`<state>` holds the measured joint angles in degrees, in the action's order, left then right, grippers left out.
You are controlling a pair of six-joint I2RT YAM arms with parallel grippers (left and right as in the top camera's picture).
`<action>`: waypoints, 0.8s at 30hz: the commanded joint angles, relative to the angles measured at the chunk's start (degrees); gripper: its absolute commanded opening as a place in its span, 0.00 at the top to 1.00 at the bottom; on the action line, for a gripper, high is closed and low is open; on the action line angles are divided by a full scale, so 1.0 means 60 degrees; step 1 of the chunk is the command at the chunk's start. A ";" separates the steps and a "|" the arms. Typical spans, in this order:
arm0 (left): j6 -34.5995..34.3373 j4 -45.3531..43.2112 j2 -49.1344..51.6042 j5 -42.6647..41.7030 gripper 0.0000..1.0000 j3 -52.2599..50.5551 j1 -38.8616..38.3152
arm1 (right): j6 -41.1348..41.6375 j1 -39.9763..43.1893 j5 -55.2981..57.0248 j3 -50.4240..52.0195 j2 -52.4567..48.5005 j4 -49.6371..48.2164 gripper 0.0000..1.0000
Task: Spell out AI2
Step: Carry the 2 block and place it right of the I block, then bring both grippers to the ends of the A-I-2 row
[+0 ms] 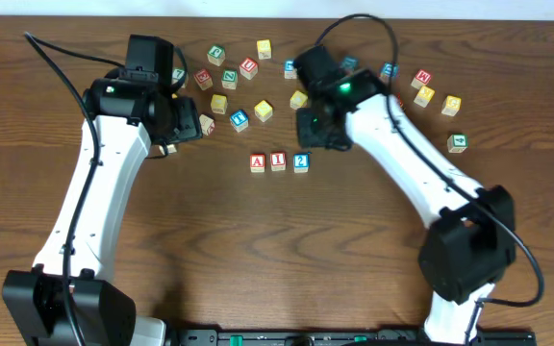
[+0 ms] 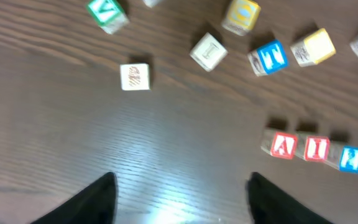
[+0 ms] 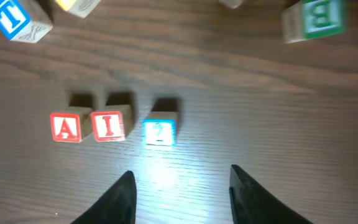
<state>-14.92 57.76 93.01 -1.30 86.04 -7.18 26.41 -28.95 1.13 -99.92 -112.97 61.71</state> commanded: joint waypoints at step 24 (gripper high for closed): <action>-0.0528 -0.2517 0.1727 -0.1002 0.87 -0.2178 -0.1443 | 0.0310 0.0211 -0.0750 0.3195 -0.0426 -0.3377 0.86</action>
<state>-16.69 43.00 102.10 -7.07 73.52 -15.14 26.81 -27.81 -2.15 -81.91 -114.87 42.09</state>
